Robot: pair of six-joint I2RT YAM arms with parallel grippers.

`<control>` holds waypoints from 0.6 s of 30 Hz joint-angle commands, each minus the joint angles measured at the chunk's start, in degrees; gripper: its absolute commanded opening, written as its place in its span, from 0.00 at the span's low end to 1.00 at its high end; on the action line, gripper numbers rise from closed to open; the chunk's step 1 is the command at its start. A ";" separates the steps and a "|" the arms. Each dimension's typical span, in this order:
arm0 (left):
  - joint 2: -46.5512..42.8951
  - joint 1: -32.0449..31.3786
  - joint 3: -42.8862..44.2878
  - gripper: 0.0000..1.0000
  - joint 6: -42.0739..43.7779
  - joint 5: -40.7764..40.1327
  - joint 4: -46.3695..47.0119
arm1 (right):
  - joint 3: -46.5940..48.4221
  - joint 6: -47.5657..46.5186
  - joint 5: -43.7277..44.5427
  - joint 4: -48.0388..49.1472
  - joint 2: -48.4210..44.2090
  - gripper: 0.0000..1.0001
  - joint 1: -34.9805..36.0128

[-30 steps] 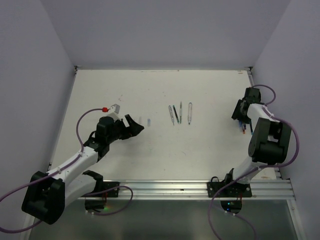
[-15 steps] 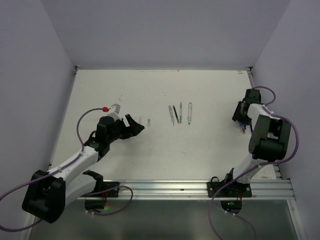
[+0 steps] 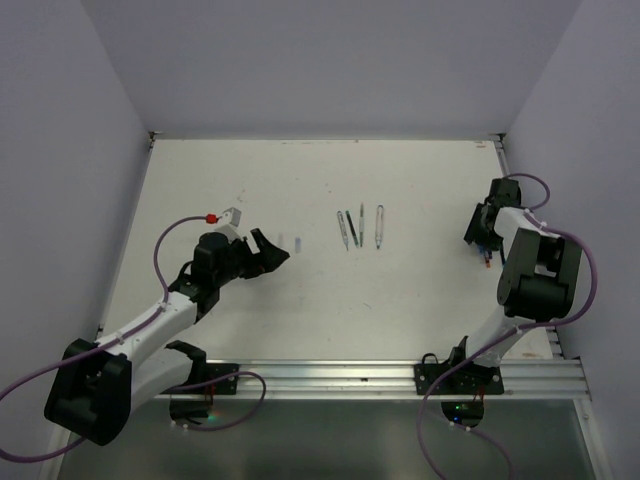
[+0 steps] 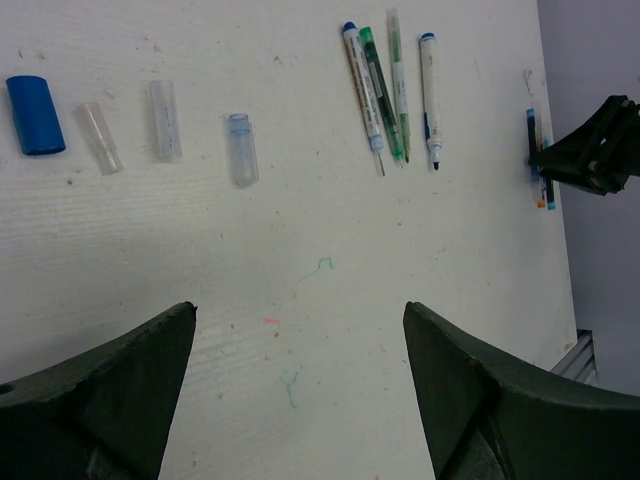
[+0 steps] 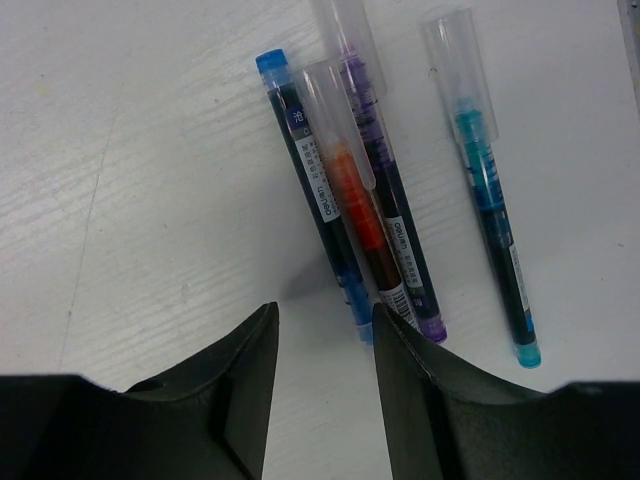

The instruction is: Open the pen caps

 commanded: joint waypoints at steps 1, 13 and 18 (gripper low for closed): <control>0.30 -0.14 0.31 0.87 1.30 1.18 3.09 | 1.36 -1.32 0.16 1.24 0.89 0.45 -0.38; -0.31 -0.14 0.31 0.87 1.56 1.09 2.74 | 0.48 -1.85 -1.51 1.24 2.21 0.35 -0.38; -0.31 -0.14 0.04 0.87 1.38 1.18 2.92 | 0.75 -2.29 -1.33 0.27 2.91 0.29 0.06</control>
